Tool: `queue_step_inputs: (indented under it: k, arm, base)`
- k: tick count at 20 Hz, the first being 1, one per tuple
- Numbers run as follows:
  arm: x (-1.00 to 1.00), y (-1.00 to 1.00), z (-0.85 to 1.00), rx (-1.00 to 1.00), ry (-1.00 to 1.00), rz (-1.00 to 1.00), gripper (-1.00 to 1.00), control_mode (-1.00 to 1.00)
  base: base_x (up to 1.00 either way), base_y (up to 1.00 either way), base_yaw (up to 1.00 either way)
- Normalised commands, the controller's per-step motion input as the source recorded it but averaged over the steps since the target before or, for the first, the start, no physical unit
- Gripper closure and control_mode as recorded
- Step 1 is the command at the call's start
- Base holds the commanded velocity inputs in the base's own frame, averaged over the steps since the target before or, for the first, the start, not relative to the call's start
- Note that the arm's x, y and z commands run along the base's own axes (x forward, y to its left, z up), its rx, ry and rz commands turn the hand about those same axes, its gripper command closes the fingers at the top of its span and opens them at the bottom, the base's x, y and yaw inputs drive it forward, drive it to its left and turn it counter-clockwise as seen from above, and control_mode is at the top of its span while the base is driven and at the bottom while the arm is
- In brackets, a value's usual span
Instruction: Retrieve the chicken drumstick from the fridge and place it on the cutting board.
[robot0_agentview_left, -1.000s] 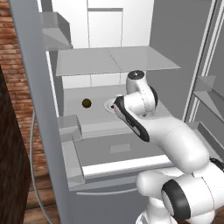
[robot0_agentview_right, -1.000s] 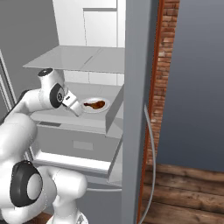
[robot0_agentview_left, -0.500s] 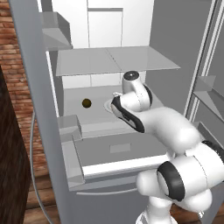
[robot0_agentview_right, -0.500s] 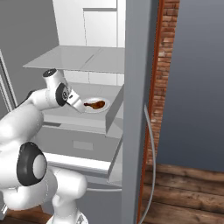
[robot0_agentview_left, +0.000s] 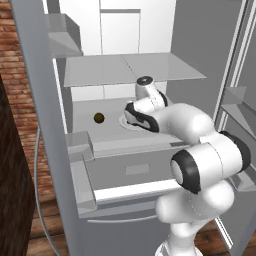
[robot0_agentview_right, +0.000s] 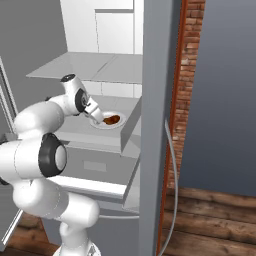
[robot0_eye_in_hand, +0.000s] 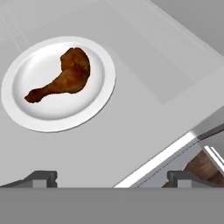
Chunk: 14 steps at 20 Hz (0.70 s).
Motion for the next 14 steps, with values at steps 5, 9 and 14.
queue_step_inputs:
  k: [5, 9, 14]
  arm:
    - [0.26, 0.00, -0.15, 0.00, 0.01, 0.00, -1.00, -1.00]
    - [0.12, 0.00, -0.32, 0.00, -0.01, 0.00, -1.00, -1.00]
    - [0.09, 0.00, -0.46, 0.00, -0.03, 0.00, -1.00, -1.00]
  base:
    - [0.00, 0.00, 0.00]
    - [0.00, 0.00, 0.00]
    - [0.00, 0.00, 0.00]
